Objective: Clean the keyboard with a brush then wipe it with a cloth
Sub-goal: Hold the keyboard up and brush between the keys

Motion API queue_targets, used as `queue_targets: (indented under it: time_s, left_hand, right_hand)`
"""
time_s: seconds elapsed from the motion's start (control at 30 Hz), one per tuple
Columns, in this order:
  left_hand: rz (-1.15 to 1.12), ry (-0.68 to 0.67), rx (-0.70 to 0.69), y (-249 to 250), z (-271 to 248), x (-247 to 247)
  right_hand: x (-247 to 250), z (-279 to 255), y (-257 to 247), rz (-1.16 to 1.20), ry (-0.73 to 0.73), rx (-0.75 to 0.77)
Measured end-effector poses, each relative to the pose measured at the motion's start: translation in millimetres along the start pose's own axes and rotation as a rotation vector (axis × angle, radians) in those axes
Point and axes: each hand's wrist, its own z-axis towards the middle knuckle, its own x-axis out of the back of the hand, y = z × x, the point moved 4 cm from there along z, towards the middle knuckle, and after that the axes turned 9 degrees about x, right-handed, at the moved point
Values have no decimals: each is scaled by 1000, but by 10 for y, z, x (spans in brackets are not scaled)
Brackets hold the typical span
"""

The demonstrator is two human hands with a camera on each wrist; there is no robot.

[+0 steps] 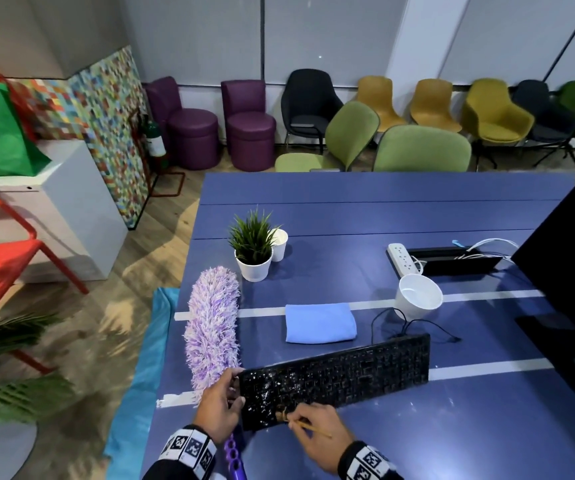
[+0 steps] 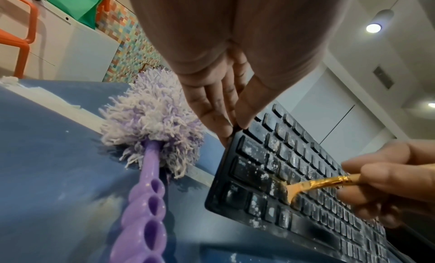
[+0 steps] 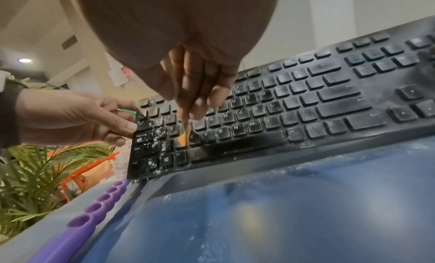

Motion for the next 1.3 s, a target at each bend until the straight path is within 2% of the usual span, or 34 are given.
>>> queue_targets:
  time_s: [0.1, 0.2, 0.33, 0.43, 0.53, 0.63, 0.77, 0.87, 0.97, 1.07, 1.17, 1.3]
  left_hand:
    - [6, 2, 2, -5, 15, -6]
    - [-2, 3, 28, -33, 14, -7]
    - [-19, -35, 41, -49, 28, -25]
    - [-18, -56, 62, -65, 25, -29]
    - [-16, -61, 64, -46, 24, -30]
    - [-11, -51, 64, -6, 1, -14]
    - [-18, -32, 46, 30, 16, 10]
    - [-22, -37, 48, 21, 10, -4]
    - [-47, -33, 49, 18, 34, -6]
    - [-47, -37, 56, 25, 18, -16]
    - [-55, -42, 47, 4, 13, -32]
    - [-46, -26, 47, 11, 16, -24]
  right_hand:
    - [85, 9, -44, 24, 94, -18]
    - [55, 57, -126, 59, 6, 0]
    - [77, 85, -125, 66, 101, 25]
    - [6, 110, -186, 54, -37, 65]
    - [-1, 124, -213, 41, -32, 63]
    - [-88, 121, -225, 18, -113, 79]
    - [-55, 131, -261, 7, -19, 90]
    - [-78, 150, -300, -11, -87, 93]
    - [-83, 161, -301, -4, -7, 125]
    - [-96, 163, -305, -5, -64, 123]
    - [-64, 160, -264, 8, 10, 103]
    - [-138, 161, -311, 31, -87, 96]
